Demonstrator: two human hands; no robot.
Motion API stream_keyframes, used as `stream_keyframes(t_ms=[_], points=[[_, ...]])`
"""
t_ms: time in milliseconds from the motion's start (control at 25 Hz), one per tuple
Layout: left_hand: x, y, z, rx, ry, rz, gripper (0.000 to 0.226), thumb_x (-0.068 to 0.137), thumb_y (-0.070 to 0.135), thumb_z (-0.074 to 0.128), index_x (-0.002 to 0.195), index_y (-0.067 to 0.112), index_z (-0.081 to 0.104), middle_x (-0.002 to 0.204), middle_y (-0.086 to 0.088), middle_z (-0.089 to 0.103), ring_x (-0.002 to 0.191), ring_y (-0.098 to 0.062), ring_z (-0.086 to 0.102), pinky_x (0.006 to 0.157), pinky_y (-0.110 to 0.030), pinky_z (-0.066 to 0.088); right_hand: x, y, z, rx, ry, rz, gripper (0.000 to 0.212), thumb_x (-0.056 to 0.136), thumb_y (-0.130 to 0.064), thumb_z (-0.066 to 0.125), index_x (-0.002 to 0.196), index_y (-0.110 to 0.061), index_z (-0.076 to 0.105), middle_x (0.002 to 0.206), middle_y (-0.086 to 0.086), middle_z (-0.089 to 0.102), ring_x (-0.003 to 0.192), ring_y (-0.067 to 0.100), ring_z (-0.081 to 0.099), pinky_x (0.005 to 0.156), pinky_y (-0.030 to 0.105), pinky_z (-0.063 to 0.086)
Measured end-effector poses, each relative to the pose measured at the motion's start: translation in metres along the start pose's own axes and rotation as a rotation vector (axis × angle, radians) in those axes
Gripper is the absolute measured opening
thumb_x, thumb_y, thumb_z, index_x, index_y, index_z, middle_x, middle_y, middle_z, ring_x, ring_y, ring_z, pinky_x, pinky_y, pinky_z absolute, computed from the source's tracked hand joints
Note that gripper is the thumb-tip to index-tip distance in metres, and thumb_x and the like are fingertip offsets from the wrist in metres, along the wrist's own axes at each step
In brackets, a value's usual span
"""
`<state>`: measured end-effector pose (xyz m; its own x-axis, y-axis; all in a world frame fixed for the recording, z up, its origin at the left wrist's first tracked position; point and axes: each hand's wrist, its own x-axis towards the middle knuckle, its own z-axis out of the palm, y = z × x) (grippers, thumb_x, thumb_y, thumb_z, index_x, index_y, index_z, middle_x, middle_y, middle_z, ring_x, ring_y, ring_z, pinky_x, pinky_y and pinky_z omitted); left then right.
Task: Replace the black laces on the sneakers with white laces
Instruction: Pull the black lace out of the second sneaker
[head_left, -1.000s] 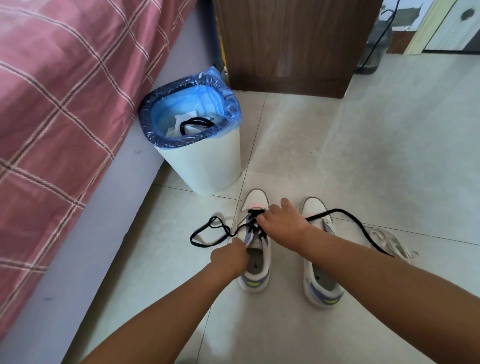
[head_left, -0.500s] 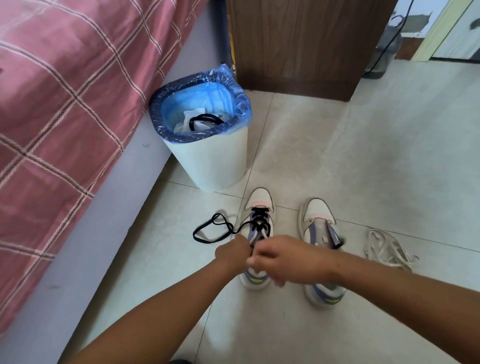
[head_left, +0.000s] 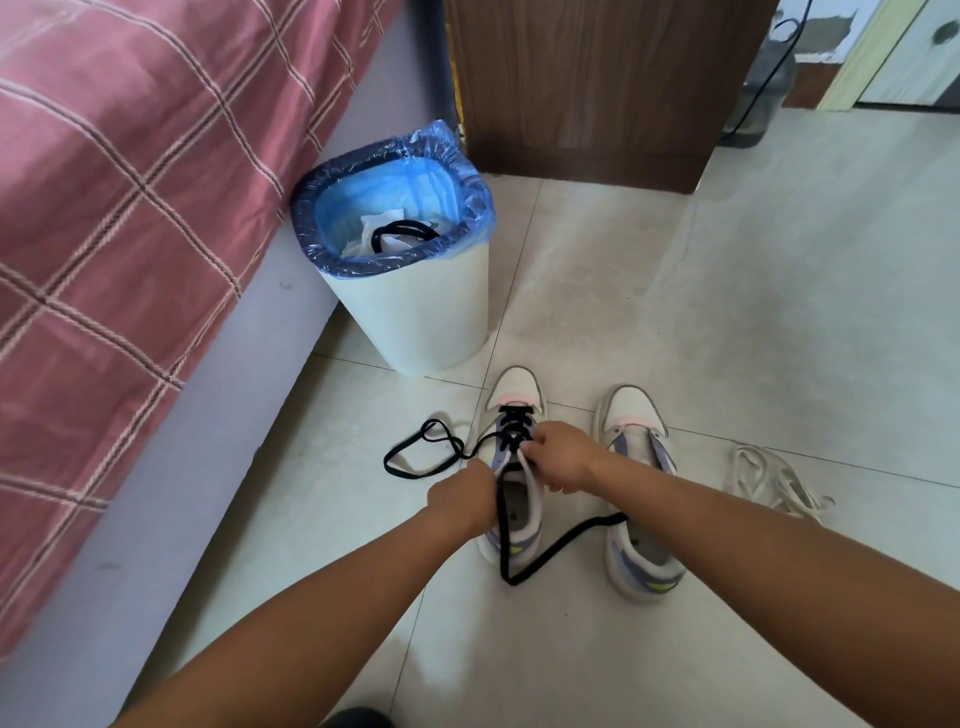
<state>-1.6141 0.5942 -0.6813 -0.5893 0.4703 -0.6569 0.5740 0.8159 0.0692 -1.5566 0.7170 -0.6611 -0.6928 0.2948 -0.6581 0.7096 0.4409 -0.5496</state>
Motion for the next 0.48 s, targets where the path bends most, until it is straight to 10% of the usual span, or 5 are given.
stream_keyframes(t_ms=[120,280,480], points=[[0.001,-0.004,0.004,-0.004,0.005,0.004,0.027,0.095,0.013,0.040,0.120,0.005,0.040,0.116,-0.009,0.061,0.105,-0.027,0.060,0.072,-0.030,0.037,0.001,-0.003,-0.015,-0.473,0.089,-0.168,0.011,0.098,-0.012,0.039,0.091,-0.013,0.047,0.096,0.009,0.057,0.090,0.028,0.052,0.062,0.028,0.034],[-0.008,-0.010,0.016,0.038,0.050,0.062,0.024,0.097,0.018,0.036,0.119,0.007,0.037,0.107,-0.009,0.065,0.095,-0.029,0.064,0.066,-0.029,0.035,-0.002,0.014,-0.042,-1.087,0.332,-0.483,0.032,0.085,-0.012,0.059,0.117,-0.010,0.050,0.101,0.013,0.063,0.091,0.030,0.060,0.061,0.033,0.034],[0.000,-0.011,0.015,-0.045,0.005,-0.014,0.023,0.097,0.016,0.037,0.118,0.006,0.041,0.113,-0.009,0.062,0.102,-0.028,0.061,0.071,-0.029,0.035,0.003,0.023,-0.013,-0.388,0.226,0.142,0.055,0.096,-0.053,0.028,0.111,-0.007,0.052,0.104,0.011,0.063,0.095,0.030,0.060,0.067,0.034,0.038]])
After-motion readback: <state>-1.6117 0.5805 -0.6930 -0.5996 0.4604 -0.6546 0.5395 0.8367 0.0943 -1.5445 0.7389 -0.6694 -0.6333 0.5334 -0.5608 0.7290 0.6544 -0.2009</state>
